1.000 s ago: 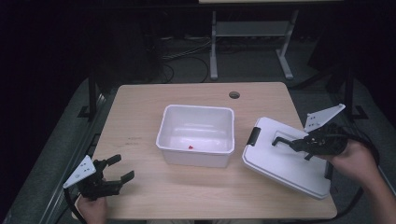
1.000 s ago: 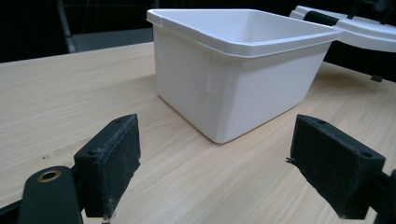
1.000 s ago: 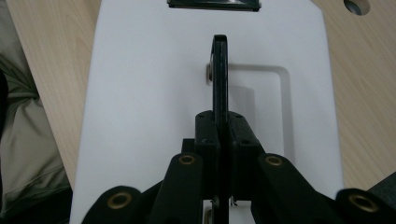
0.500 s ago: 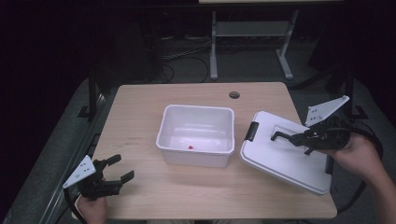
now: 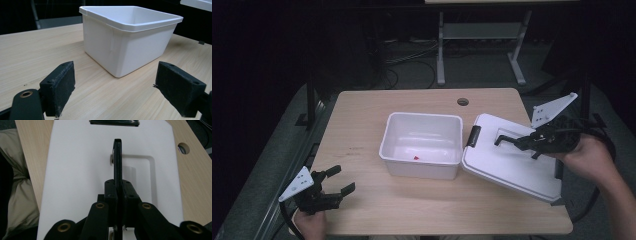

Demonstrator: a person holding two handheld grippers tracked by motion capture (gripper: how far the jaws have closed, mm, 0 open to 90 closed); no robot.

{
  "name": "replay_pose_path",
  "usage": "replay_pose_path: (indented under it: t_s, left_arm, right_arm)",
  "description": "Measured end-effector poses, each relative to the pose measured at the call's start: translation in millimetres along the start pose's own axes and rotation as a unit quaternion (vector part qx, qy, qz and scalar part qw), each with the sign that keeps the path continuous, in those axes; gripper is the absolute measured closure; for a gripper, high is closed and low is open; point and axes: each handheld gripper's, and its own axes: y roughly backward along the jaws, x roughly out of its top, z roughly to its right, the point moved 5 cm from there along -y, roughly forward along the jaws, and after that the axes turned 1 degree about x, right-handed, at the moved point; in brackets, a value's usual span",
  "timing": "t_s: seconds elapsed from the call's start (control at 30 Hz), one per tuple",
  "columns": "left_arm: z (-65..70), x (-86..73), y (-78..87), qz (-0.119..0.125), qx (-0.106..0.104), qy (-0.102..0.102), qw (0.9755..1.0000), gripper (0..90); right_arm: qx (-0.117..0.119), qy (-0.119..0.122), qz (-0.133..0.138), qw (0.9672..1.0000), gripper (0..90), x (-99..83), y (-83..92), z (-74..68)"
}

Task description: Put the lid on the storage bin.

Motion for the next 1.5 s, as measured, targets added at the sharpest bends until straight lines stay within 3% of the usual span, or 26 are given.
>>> replay_pose_path:
  t_s: [0.4,1.5]
  left_arm:
    - [-0.5,0.3,1.1,0.001,0.0,-0.002,1.0,15.7]
    - [-1.6,0.6,2.9,0.006,-0.001,0.001,1.0,15.7]
  right_arm:
    - [0.006,0.018,0.003,0.9998,84.3,25.4,-2.3,0.0]
    - [0.037,0.058,0.009,0.9976,84.4,89.0,-36.1,-4.3]
